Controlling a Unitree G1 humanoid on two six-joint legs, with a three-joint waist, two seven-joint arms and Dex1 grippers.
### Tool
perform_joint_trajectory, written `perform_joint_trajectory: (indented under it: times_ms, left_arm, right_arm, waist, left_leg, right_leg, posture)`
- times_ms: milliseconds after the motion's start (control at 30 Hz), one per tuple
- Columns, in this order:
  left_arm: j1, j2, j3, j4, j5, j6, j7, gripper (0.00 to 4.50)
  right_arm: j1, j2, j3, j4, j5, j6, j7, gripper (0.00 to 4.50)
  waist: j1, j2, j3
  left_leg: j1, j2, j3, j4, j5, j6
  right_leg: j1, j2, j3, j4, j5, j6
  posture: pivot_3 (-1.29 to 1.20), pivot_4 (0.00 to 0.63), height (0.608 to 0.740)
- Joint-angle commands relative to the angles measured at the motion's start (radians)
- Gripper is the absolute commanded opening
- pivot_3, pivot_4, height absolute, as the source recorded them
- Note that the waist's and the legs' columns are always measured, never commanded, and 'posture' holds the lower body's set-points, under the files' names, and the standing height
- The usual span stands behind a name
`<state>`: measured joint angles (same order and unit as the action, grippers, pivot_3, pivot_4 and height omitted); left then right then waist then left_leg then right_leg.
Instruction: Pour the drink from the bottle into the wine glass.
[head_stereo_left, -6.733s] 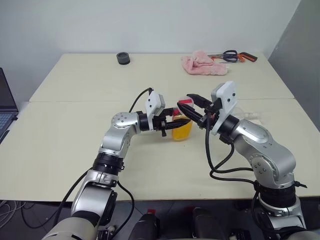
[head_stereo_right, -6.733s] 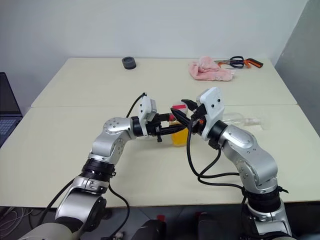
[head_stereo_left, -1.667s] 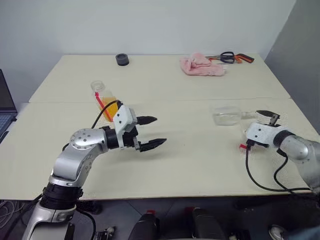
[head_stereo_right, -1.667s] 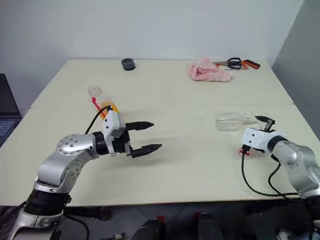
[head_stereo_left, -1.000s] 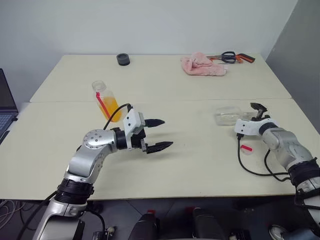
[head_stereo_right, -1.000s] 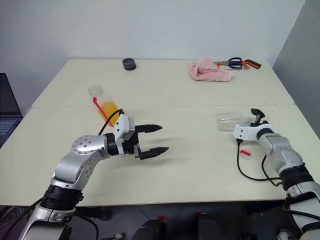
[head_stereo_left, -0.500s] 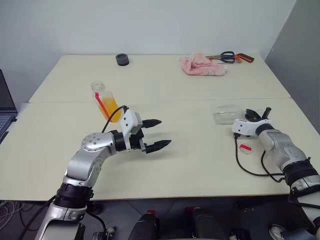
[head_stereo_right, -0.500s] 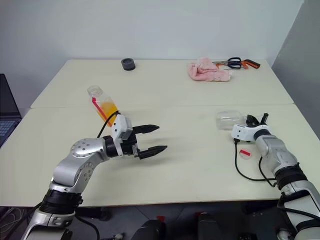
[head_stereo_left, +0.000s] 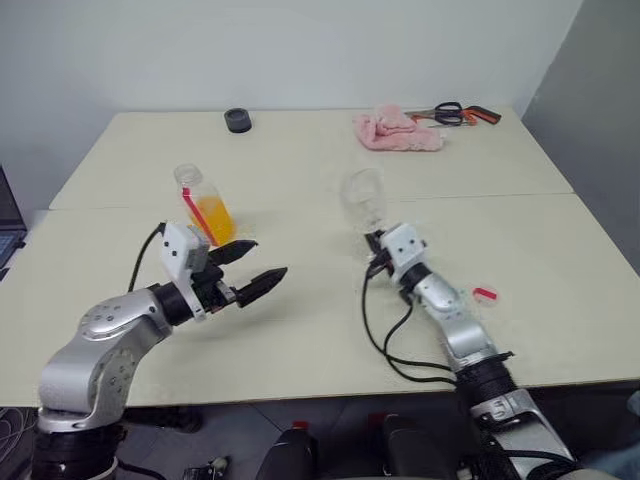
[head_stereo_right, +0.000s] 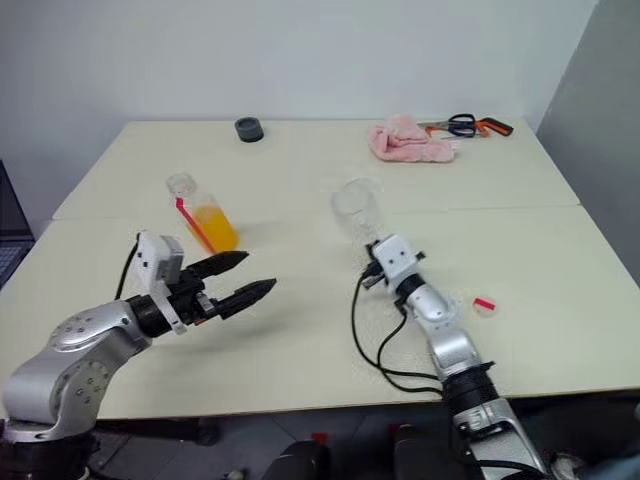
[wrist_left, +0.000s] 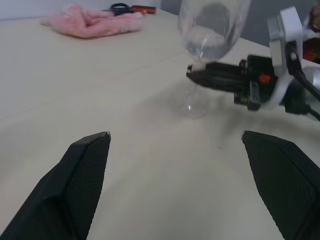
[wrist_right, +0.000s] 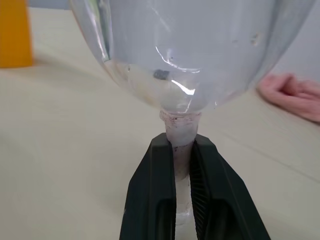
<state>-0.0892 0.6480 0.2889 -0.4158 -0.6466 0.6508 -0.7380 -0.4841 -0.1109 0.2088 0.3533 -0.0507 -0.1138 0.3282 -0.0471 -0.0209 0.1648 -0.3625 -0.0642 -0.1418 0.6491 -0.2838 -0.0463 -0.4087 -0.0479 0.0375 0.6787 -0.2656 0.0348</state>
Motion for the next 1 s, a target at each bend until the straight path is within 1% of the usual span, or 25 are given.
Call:
perform_joint_trajectory:
  times_ms: [33, 167, 233, 367, 500, 667, 733, 767, 1000]
  left_arm:
    - [0.006, 0.023, 0.049, -0.065, -0.04, 0.02, 0.022, 4.5]
    - [-0.004, 0.049, 0.077, -0.07, -0.053, 0.029, 0.037, 4.5]
    - [-0.013, 0.063, 0.081, -0.062, -0.052, 0.026, 0.038, 4.5]
    - [-0.062, 0.094, 0.079, -0.037, -0.053, 0.022, 0.027, 4.5]
    - [-0.086, 0.11, 0.076, -0.024, -0.05, 0.02, 0.017, 4.5]
    - [-0.101, 0.114, 0.068, -0.002, -0.039, 0.006, 0.003, 4.5]
    - [-0.107, 0.111, 0.062, 0.002, -0.034, 0.0, -0.002, 4.5]
    - [-0.111, 0.109, 0.059, 0.004, -0.032, -0.003, -0.002, 4.5]
    - [-0.116, 0.107, 0.041, 0.013, -0.016, -0.027, -0.012, 4.5]
  right_arm:
    - [-0.093, 0.056, -0.012, 0.108, 0.047, -0.095, 0.046, 0.11]
    - [-0.222, 0.131, -0.026, 0.353, 0.055, -0.187, 0.073, 0.11]
    - [-0.262, 0.15, -0.031, 0.447, 0.05, -0.23, 0.083, 0.11]
    - [-0.314, 0.172, -0.021, 0.61, 0.011, -0.295, 0.079, 0.11]
    - [-0.327, 0.182, -0.036, 0.676, 0.014, -0.307, 0.087, 0.11]
    - [-0.33, 0.185, -0.064, 0.693, 0.03, -0.3, 0.101, 0.11]
    - [-0.33, 0.185, -0.072, 0.691, 0.034, -0.296, 0.107, 0.83]
    - [-0.329, 0.185, -0.075, 0.69, 0.034, -0.294, 0.11, 1.03]
    - [-0.33, 0.186, -0.081, 0.68, 0.034, -0.288, 0.123, 3.44]
  waist:
    - [0.0, 0.0, 0.0]
    - [-0.005, 0.0, 0.0]
    - [-0.006, 0.0, 0.0]
    - [-0.007, 0.0, 0.0]
    - [-0.011, 0.0, 0.0]
    - [-0.011, 0.0, 0.0]
    - [-0.011, 0.0, 0.0]
    - [-0.011, 0.0, 0.0]
    - [-0.011, 0.0, 0.0]
  left_leg:
    - [0.001, 0.0, 0.001, 0.0, 0.0, 0.0]
    - [0.002, 0.004, 0.004, -0.003, 0.0, 0.0]
    - [0.002, 0.006, 0.004, -0.004, 0.0, -0.001]
    - [0.002, 0.006, 0.005, -0.004, 0.0, -0.001]
    - [0.003, 0.007, 0.006, -0.004, 0.0, -0.001]
    - [0.004, 0.007, 0.006, -0.004, 0.0, 0.0]
    - [0.004, 0.007, 0.006, -0.004, 0.0, 0.0]
    - [0.004, 0.007, 0.006, -0.004, 0.0, 0.0]
    - [0.002, 0.007, 0.006, -0.004, 0.0, -0.001]
  right_leg:
    - [0.0, 0.001, 0.0, 0.0, 0.0, 0.0]
    - [-0.001, 0.005, 0.0, 0.0, 0.002, -0.003]
    - [-0.002, 0.008, 0.001, 0.0, 0.002, -0.004]
    - [-0.003, 0.009, 0.001, 0.0, 0.002, -0.004]
    - [-0.003, 0.009, 0.002, 0.001, 0.003, -0.004]
    - [-0.003, 0.01, 0.003, 0.001, 0.003, -0.004]
    - [-0.003, 0.01, 0.002, 0.001, 0.003, -0.004]
    - [-0.003, 0.01, 0.002, 0.001, 0.003, -0.004]
    - [-0.004, 0.009, 0.003, 0.001, 0.003, -0.005]
  posture:
    - [0.0, 0.15, 0.74]
    - [0.0, 0.15, 0.74]
    - [0.0, 0.15, 0.74]
    - [0.0, 0.15, 0.74]
    - [0.0, 0.15, 0.74]
    - [0.0, 0.15, 0.74]
    - [0.0, 0.15, 0.74]
    - [0.0, 0.15, 0.74]
    - [0.0, 0.15, 0.74]
